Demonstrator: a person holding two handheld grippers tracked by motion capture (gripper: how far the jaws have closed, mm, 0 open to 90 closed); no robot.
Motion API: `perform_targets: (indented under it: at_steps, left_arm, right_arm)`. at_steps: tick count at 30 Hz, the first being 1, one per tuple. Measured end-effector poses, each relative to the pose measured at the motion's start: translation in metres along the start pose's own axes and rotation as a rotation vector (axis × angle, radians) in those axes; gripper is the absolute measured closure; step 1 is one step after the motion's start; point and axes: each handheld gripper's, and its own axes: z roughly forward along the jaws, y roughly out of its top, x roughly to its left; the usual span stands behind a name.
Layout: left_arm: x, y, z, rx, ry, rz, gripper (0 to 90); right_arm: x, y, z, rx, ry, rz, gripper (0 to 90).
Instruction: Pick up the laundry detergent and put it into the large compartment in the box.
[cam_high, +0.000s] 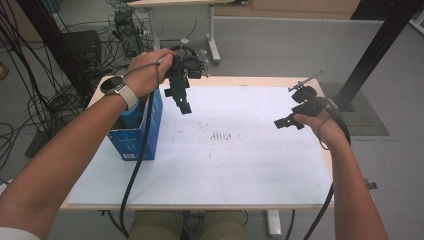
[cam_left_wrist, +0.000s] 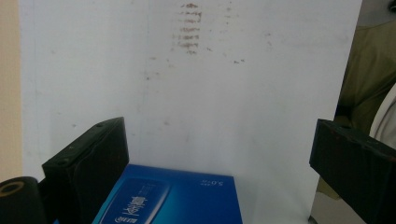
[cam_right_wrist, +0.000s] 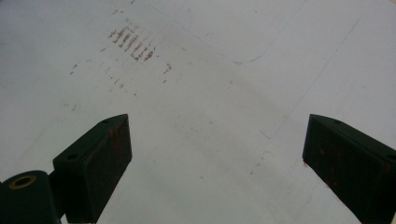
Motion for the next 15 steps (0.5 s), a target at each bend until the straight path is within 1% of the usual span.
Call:
perform_targets:
  at_steps: [4, 11, 15]
  left_arm:
    - [-0.0023, 0.0009, 0.0020, 0.001, -0.002, 0.010, 4.9]
    - [-0.0067, -0.0018, 0.0034, -0.007, 0.003, 0.007, 5.0]
    - [-0.0076, -0.0008, 0.0047, -0.006, 0.004, 0.006, 4.9]
  right_arm:
    - [0.0011, -0.0001, 0.0000, -0.004, -0.002, -0.001, 8.1]
    - [0.0041, -0.0003, -0.0008, -0.008, 0.001, -0.011, 8.1]
    - [0.0045, -0.0010, -0.0017, -0.008, -0.001, -0.011, 8.1]
